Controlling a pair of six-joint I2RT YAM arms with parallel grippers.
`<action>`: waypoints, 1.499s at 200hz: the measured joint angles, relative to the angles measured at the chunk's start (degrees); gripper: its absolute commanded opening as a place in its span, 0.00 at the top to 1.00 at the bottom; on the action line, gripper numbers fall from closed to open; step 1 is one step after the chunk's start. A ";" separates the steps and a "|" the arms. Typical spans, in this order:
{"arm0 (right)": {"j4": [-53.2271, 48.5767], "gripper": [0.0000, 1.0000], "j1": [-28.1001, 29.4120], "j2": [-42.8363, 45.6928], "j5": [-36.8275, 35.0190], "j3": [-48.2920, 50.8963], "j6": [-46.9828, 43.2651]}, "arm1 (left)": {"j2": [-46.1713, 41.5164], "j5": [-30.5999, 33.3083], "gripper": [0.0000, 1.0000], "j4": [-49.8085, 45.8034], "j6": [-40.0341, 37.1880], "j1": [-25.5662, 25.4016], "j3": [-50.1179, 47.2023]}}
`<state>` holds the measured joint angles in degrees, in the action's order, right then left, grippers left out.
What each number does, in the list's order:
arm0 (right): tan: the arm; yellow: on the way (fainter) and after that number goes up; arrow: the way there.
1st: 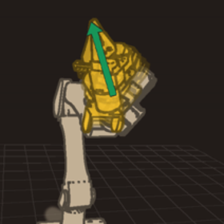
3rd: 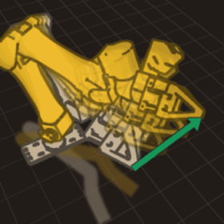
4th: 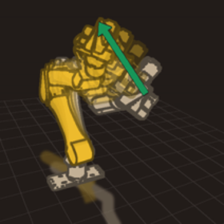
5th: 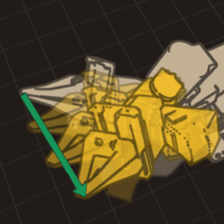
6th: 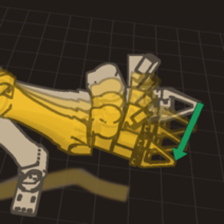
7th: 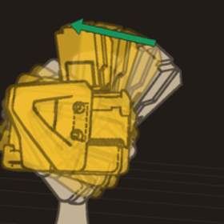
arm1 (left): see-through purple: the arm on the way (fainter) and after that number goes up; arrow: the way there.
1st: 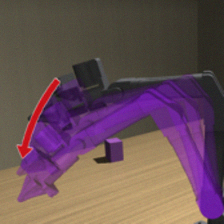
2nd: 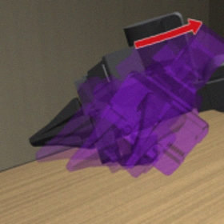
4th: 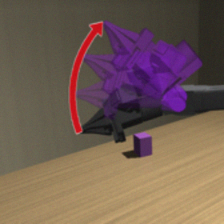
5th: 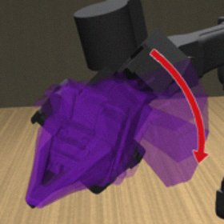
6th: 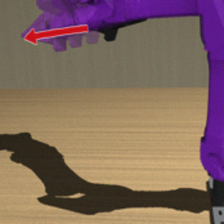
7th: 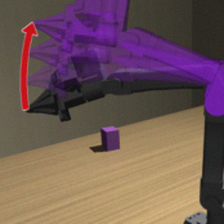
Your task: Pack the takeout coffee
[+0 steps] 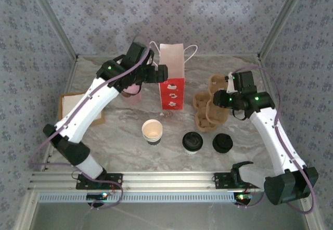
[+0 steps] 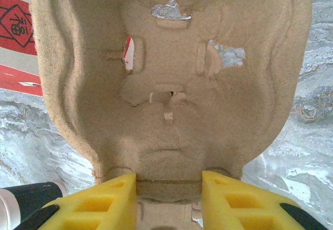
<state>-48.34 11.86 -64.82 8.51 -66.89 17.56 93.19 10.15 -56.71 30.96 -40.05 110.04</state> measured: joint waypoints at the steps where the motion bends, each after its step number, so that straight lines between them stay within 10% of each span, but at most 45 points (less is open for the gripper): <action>1: -0.02 0.64 -0.02 0.07 0.07 0.00 0.00 | 0.17 -0.09 0.03 -0.11 0.00 0.04 0.17; 196: -0.33 0.64 -1.51 3.13 3.41 0.02 1.05 | 20.13 -6.56 0.89 -9.38 -1.49 3.56 18.93; 300: -1.84 0.64 -1.77 4.87 3.98 -0.57 1.27 | 16.76 -6.93 0.93 -9.75 -0.39 -1.53 14.84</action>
<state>-50.17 10.09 -59.94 12.49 -67.46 18.83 109.95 3.22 -66.46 30.57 -41.58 124.88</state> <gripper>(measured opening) 0.358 0.067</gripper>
